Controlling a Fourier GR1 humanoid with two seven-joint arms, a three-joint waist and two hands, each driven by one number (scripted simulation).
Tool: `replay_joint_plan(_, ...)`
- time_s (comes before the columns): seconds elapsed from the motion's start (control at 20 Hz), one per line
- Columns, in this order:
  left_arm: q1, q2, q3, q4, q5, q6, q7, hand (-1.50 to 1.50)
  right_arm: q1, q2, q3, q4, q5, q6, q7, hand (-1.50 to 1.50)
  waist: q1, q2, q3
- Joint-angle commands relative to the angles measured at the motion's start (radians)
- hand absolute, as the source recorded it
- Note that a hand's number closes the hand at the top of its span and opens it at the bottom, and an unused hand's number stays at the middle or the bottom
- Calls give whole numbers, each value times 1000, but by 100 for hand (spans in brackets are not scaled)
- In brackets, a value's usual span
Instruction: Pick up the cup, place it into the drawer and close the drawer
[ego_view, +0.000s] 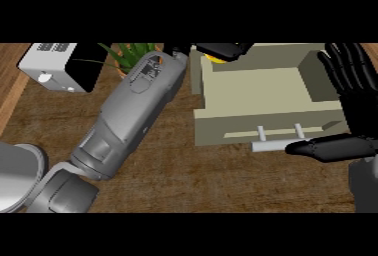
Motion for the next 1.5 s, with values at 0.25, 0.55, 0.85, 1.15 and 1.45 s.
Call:
replay_joint_plan(0.25, -63, 0, -160, 202, 61, -42, 91, 150, -23, -4, -1, 29, -25, 33, -39, -150, -73, 20, 2)
replay_joint_plan(0.55, -4, 0, -239, 224, 82, -64, 52, 150, -43, 25, 52, 0, -9, 32, -38, -150, -122, 31, 1)
replay_joint_plan(0.85, 39, 0, -227, 171, 181, -58, -24, -150, -117, 20, 80, 28, -83, 102, -8, -150, -143, 44, -1)
replay_joint_plan(1.15, 32, 0, -174, 85, 318, -113, -108, -150, -81, 26, 203, 32, -210, 301, -9, 150, -134, 37, -1)
replay_joint_plan(1.45, 58, 0, -163, 86, 391, -53, -210, -150, -75, -120, 297, 42, -168, 451, 117, 150, -80, 17, -3)
